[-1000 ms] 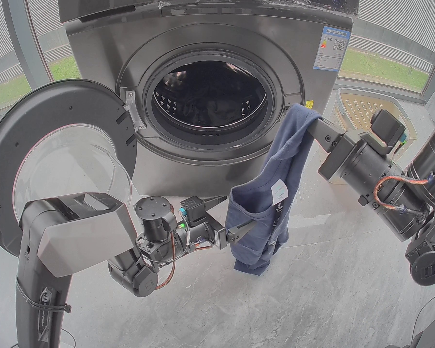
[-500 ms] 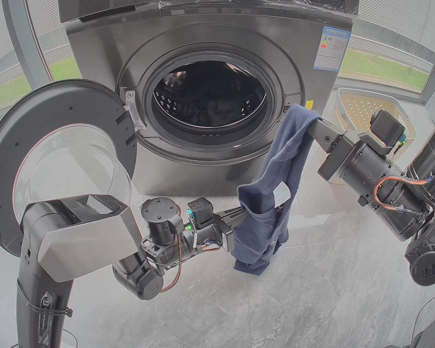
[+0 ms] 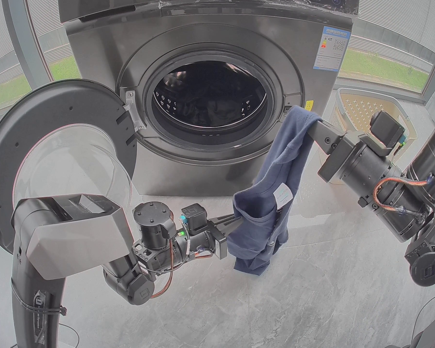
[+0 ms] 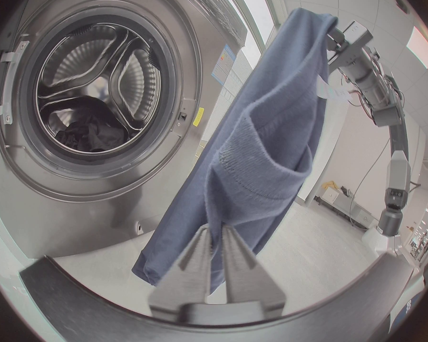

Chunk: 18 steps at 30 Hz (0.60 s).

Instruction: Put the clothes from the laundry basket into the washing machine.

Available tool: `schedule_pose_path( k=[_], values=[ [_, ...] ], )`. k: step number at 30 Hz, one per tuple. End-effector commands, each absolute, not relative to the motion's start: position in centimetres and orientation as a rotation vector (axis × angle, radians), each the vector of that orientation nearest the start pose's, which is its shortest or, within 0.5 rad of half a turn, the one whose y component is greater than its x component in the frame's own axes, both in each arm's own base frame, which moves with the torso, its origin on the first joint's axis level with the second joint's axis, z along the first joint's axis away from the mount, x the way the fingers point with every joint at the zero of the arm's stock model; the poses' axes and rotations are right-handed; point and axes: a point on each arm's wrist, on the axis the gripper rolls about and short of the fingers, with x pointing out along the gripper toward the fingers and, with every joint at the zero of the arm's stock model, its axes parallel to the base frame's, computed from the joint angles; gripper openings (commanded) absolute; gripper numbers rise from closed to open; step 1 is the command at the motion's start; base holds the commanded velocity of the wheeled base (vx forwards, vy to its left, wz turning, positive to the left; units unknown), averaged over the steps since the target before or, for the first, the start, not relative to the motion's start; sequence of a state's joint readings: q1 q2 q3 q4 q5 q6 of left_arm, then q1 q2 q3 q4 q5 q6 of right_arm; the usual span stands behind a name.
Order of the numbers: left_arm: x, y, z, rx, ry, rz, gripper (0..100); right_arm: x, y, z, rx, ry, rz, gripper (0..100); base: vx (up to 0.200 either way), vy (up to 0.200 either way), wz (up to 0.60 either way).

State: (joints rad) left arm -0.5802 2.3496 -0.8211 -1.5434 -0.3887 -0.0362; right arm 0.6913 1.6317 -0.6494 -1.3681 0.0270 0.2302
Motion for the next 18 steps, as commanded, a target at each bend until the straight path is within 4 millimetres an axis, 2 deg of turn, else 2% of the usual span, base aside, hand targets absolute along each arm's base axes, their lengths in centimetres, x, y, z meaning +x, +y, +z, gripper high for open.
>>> schedule_pose_path(
  k=[1,7,13,18],
  values=[
    [31.7,-21.8,4.0,-0.008,0.029,-0.971,100,21.0,17.5,23.4,0.346,-0.289,0.752,0,0.000,0.000,0.00],
    [32.5,-20.9,3.9,0.010,0.015,-0.948,100,21.0,17.5,23.5,0.346,-0.291,0.752,0,0.000,0.000,0.00],
    [33.4,-21.6,4.8,0.003,-0.041,-0.957,100,21.0,17.5,23.4,0.344,-0.288,0.753,0,0.000,0.000,0.00],
    [33.6,-22.2,4.6,0.001,-0.052,-0.991,100,21.0,17.5,23.4,0.344,-0.288,0.753,0,0.000,0.000,0.00]
  ],
)
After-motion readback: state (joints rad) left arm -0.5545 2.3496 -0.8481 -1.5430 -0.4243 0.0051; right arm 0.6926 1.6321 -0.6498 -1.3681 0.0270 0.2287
